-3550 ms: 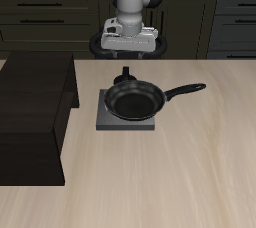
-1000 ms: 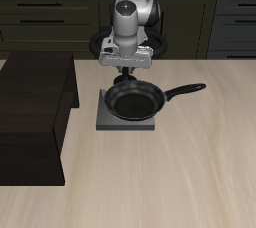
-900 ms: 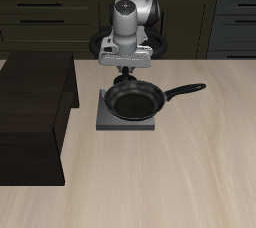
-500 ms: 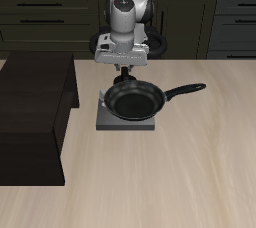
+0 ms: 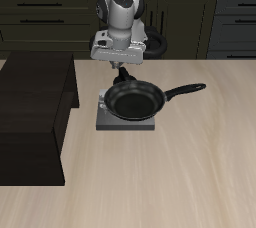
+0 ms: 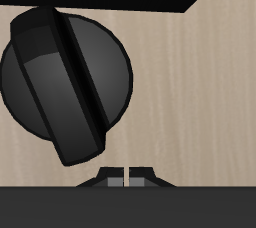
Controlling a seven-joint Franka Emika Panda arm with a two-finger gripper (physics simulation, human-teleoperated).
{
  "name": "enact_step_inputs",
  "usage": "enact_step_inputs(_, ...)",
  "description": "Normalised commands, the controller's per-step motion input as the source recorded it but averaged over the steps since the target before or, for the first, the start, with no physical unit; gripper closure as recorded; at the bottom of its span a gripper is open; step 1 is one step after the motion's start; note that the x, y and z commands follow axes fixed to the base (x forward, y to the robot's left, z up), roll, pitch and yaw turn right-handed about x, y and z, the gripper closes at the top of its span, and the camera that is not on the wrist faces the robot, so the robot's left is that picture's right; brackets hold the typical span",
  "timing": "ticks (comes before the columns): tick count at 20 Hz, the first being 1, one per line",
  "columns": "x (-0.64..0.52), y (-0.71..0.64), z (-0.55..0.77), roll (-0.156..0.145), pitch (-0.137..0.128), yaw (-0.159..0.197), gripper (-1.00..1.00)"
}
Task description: Place the frypan on the flat stove and turn on the stove
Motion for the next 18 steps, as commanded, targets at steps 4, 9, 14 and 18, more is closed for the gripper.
enact_step_inputs(4,0.08,-0.05,0.03,-0.004,0.001,0.002,1.00)
enact_step_inputs(9,-0.02,0.08,0.03,0.007,0.006,0.003,1.00)
enact_step_inputs(14,-0.08,0.11,0.08,0.017,-0.011,-0.001,-1.00)
enact_step_inputs(18,-0.09,0.10,0.11,0.020,-0.007,-0.017,-1.00)
